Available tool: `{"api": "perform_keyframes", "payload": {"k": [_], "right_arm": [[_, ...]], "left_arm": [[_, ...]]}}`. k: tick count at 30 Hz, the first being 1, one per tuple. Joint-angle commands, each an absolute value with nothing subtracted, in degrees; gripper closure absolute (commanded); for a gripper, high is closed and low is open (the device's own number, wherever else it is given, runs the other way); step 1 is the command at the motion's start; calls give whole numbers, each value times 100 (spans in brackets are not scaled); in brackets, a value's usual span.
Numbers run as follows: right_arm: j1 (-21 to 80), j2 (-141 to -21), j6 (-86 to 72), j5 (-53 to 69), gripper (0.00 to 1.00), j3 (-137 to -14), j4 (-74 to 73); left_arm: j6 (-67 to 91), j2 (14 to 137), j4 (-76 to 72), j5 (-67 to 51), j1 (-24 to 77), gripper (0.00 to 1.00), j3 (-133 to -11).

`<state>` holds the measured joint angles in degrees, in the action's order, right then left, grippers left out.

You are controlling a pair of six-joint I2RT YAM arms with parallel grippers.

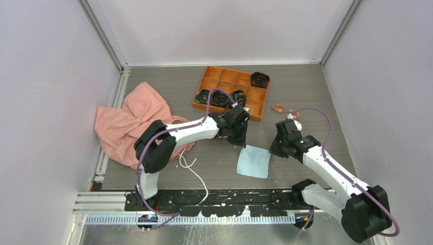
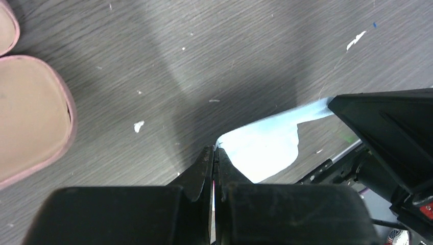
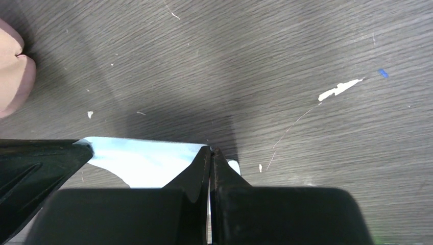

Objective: Organize the sunglasses
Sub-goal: Fold the glasses cleaning cloth at the center of the board.

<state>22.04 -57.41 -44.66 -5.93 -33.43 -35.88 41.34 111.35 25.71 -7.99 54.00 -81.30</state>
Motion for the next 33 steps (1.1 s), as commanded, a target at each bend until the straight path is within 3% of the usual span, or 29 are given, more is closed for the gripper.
{"api": "perform_keyframes", "payload": {"k": [1,17,21,23,26,33], "right_arm": [[2204,-5428,-4392,-481,99,-3471,-3831],[2428,-4957,-4652,-131,99,-3165,-4177],[2426,-5547,-4589,-225,75,-3342,-3838],[2433,-5951,-4466,-372,68,-3581,-3704],[2433,-6439,-4359,-484,63,-3812,-3426],[2434,-7495,-4115,-578,62,-4185,-2928]], "left_arm": [[3989,10670,2471,-788,5429,99,-7869],[4222,10444,2226,-833,5792,99,-7157],[4200,10512,2285,-778,5785,99,-7278],[4180,10552,2394,-740,5788,100,-7376],[4198,10566,2468,-653,5792,100,-7409],[4262,10659,2491,-654,5778,100,-7418]]}}
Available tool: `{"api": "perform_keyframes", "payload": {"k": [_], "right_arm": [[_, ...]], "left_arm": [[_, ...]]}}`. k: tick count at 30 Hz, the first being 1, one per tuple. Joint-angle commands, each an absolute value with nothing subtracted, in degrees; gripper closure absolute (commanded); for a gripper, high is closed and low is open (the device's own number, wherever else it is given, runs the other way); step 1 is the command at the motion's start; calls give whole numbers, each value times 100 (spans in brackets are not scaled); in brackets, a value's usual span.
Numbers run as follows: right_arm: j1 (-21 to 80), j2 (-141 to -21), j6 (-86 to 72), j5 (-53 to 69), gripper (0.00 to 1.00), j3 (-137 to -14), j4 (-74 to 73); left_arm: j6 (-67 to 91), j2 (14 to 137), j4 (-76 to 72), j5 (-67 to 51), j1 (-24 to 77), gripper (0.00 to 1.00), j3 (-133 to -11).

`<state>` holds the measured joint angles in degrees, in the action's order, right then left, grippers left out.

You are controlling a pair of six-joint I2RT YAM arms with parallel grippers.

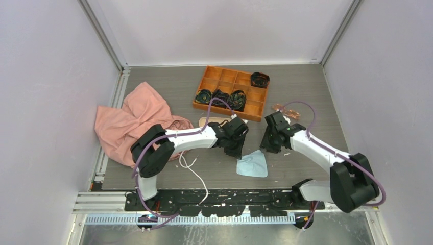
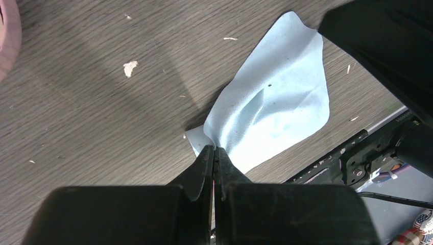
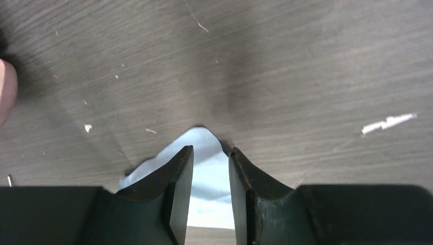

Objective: Organize the sunglasses
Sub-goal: Fold the glasses cleaning cloth at the center of the board.

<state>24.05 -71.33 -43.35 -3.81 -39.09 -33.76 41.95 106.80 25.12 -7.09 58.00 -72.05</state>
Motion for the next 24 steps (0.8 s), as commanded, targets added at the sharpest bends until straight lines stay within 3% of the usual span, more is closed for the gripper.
{"api": "perform_keyframes", "payload": {"k": [1,10,24], "right_arm": [[2433,-7626,-4083,-575,62,-4218,-2888],[2523,-8042,-3879,-128,65,-4102,-2640],[2907,-8538,-3867,-592,75,-4180,-2621]], "left_arm": [[4270,10673,2472,-673,5780,99,-7423],[4293,10688,2407,-730,5766,100,-7418],[4324,10671,2349,-822,5764,99,-7365]]}}
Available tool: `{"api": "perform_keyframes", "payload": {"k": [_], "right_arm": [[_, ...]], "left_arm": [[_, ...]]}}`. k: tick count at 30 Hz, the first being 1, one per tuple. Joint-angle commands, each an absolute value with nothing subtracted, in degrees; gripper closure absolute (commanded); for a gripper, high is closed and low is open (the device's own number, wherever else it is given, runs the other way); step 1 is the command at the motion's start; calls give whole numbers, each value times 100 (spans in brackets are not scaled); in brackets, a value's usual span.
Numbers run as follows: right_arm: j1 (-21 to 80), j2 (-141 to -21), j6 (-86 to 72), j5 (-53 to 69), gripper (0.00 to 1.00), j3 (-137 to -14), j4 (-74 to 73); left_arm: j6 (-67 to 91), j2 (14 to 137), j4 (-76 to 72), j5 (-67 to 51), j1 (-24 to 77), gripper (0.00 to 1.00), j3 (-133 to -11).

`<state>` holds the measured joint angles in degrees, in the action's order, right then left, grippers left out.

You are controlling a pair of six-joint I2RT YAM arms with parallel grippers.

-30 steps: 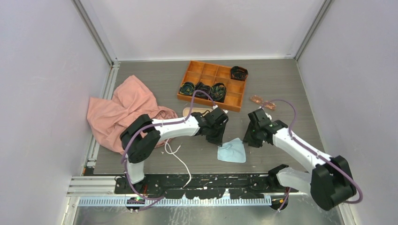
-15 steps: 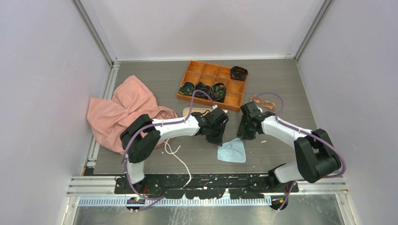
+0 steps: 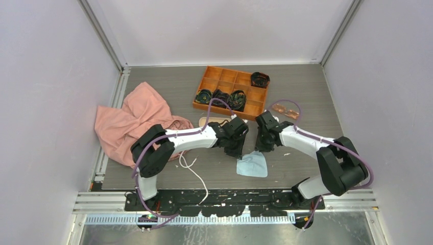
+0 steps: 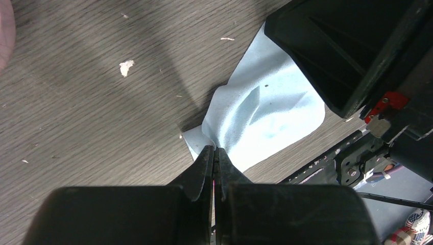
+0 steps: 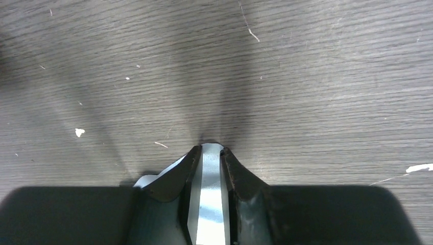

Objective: Organize the sunglasses
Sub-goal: Fold the glasses cleaning cloth at the center of the board.

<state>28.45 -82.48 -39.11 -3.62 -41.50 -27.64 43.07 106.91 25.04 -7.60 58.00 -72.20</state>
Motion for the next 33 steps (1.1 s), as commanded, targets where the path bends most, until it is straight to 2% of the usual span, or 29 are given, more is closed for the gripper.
{"api": "perform_keyframes", "payload": {"k": [1,7,16,26,27,30,33], "right_arm": [[2903,-8561,-3867,-611,78,-4189,-2619],[2913,-8524,-3854,-663,99,-4241,-2646],[3044,-7466,-4026,-746,99,-4061,-2707],[3129,-7032,-4290,-962,99,-3700,-2757],[3137,-7084,-4281,-1002,96,-3720,-2775],[3129,-7319,-4163,-1119,70,-3804,-2738],[3129,-7614,-3954,-1189,59,-3991,-2682]], "left_arm": [[4324,10662,2346,-827,5765,99,-7365],[4315,10684,2324,-916,5766,99,-7374],[4312,10674,2290,-951,5763,99,-7457],[4238,10808,2432,-976,5757,100,-7698],[4237,10817,2441,-976,5755,99,-7709],[4245,10828,2461,-966,5740,100,-7710],[4254,10801,2485,-929,5721,99,-7663]]}}
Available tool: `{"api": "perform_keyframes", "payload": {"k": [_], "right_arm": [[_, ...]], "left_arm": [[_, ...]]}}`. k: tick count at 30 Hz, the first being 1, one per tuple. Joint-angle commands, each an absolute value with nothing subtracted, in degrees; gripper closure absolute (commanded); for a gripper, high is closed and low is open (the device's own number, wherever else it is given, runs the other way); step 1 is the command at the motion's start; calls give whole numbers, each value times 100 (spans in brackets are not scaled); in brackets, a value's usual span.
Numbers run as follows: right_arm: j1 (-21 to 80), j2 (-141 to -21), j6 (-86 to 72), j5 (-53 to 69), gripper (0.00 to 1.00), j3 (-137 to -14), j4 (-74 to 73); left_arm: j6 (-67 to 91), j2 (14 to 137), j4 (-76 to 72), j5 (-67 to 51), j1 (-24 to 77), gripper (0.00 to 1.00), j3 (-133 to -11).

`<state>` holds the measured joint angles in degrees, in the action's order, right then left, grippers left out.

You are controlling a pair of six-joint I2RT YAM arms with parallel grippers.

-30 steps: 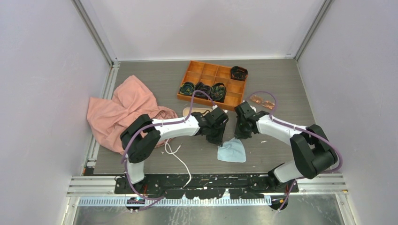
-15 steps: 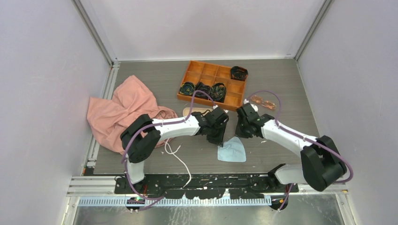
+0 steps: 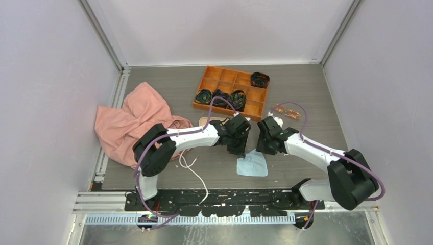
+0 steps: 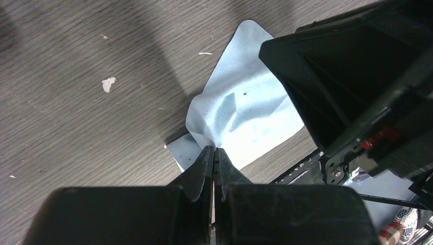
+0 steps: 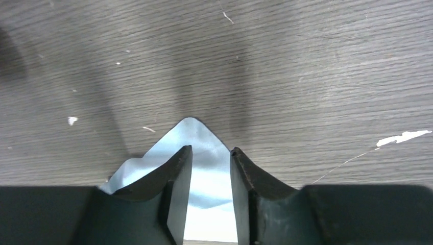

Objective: Organize the sunglasses
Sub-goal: Fold the glasses cleaning cloth at the center of the board.

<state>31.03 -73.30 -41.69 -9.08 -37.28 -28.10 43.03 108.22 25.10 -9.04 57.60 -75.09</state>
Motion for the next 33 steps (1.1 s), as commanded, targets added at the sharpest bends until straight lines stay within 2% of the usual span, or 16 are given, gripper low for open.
{"api": "perform_keyframes", "payload": {"k": [1,7,13,18,25,28,32,33], "right_arm": [[3134,-7722,-3886,-1192,57,-4051,-2676],[3140,-8251,-3692,-844,51,-4209,-2519],[3258,-8410,-3676,-817,54,-4169,-2417],[3375,-8441,-3665,-844,64,-4239,-2436],[3456,-8514,-3707,-914,72,-4297,-2448],[3458,-8481,-3735,-1002,79,-4291,-2477],[3455,-8352,-3796,-1115,98,-4288,-2516],[3454,-8317,-3803,-1131,99,-4288,-2540]], "left_arm": [[4265,10790,2483,-918,5717,99,-7640],[4346,10724,2356,-955,5678,99,-7462],[4386,10729,2264,-1028,5673,100,-7401],[4428,10714,2188,-1043,5678,100,-7341],[4438,10701,2165,-1063,5678,100,-7297],[4438,10696,2156,-1066,5678,100,-7286],[4438,10705,2161,-1082,5678,99,-7301],[4443,10705,2143,-1112,5678,99,-7303]]}}
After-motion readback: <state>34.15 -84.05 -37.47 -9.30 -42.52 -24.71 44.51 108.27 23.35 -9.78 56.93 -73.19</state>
